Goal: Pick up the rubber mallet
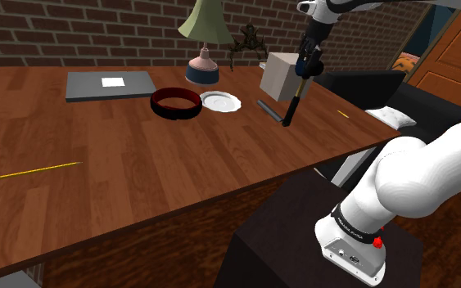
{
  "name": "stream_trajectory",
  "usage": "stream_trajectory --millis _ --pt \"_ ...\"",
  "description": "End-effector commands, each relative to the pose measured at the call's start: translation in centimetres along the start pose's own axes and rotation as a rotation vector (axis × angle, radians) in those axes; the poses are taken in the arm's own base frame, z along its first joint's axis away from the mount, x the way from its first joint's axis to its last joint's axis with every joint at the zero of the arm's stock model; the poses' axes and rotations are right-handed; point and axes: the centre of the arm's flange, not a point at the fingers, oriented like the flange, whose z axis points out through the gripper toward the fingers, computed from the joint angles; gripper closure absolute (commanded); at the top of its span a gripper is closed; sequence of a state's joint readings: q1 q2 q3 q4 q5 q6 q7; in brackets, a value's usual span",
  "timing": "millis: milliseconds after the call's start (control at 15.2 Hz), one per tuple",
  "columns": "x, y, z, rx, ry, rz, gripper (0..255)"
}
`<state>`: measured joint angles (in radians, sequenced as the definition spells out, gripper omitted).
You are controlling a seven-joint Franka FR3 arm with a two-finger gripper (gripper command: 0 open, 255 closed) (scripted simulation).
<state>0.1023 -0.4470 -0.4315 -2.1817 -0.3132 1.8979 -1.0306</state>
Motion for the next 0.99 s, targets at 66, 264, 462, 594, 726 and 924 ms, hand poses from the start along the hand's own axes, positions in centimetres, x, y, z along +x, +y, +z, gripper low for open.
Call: stream_trajectory --millis 66,264,462,594,726,924 --pt "0.0 0.0 0.1 0.002 -0.001 0.0 255" --pt "-0.1 0.1 -0.9 0.002 -0.001 0.0 255" --pt "-0.2 0.4 -2.5 0.002 -0.001 0.0 255" --pt "-0.2 0.6 -3.5 0.002 -0.001 0.0 255" --pt "-0.3 0.8 -4.6 0.002 -0.001 0.0 255" --pt "-0.3 1.0 -6.1 0.002 -0.001 0.0 255"
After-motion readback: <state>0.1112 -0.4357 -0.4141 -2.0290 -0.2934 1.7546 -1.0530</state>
